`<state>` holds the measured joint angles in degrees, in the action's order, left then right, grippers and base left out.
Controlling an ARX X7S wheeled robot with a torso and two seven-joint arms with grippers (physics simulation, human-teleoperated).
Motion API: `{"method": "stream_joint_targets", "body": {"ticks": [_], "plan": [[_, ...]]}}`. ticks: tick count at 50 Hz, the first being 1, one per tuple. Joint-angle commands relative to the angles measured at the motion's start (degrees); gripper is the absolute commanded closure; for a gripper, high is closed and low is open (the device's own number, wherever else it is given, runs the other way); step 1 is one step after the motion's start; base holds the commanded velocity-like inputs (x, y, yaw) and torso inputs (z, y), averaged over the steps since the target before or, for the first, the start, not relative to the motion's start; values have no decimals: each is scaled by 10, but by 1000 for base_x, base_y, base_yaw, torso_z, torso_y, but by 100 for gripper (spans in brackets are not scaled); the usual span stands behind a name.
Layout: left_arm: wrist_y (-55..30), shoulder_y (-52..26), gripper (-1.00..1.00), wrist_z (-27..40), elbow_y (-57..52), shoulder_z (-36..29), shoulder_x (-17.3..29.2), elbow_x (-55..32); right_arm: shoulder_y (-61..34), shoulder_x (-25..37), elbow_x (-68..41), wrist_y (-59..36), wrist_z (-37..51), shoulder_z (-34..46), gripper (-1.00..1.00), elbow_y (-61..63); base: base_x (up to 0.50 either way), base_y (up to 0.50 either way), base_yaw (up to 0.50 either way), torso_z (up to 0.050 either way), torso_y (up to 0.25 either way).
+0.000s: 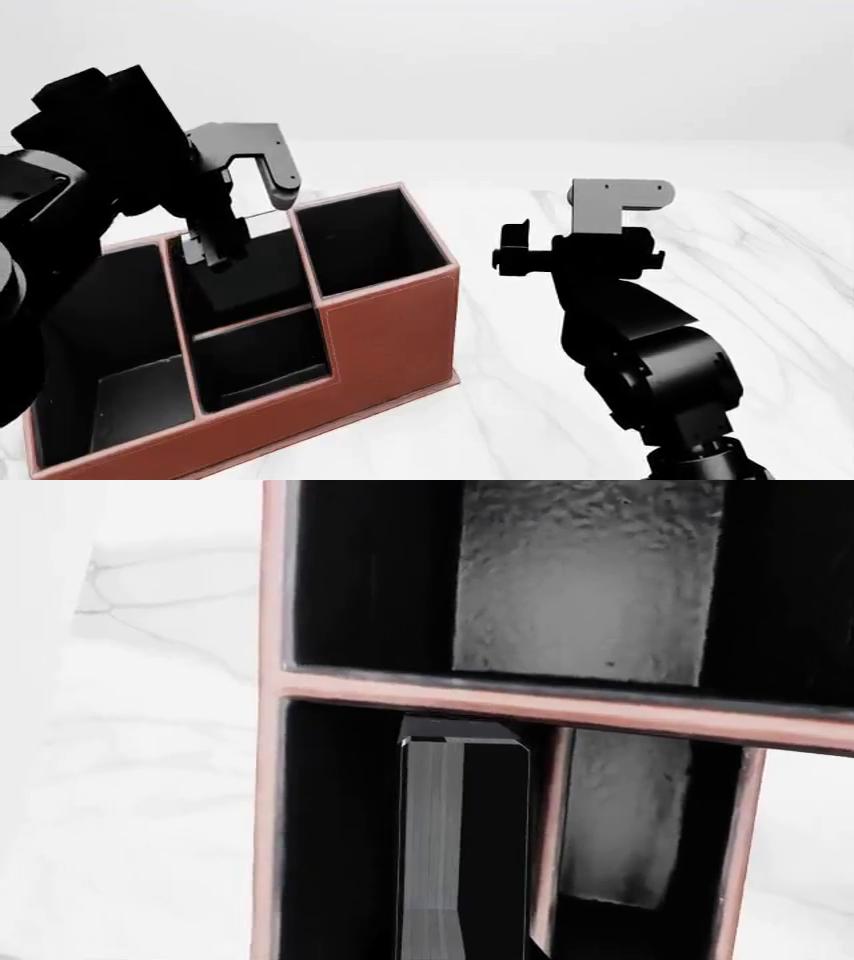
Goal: Pick up the book and place it in the front compartment of the caddy.
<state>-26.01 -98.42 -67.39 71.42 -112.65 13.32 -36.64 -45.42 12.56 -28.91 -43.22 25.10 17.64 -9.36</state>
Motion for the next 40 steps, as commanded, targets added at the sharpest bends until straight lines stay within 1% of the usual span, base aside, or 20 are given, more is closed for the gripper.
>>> {"method": "stream_joint_targets", "body": {"ticks": [1,28,40], "plan": [[13,18,100,-4,35,37,-7,41,-2,-1,1,7,-1,3,-100,-11,0,0,0,0,0],[-8,81,100,-18,35,241,-3,243,-3,-1,4,26,-1,7,-100,-35,0,0,0,0,1],[-12,107,100,-19,35,306,-5,304,-3,1,0,25,0,7,-100,-34,0,0,0,0,1]]}}
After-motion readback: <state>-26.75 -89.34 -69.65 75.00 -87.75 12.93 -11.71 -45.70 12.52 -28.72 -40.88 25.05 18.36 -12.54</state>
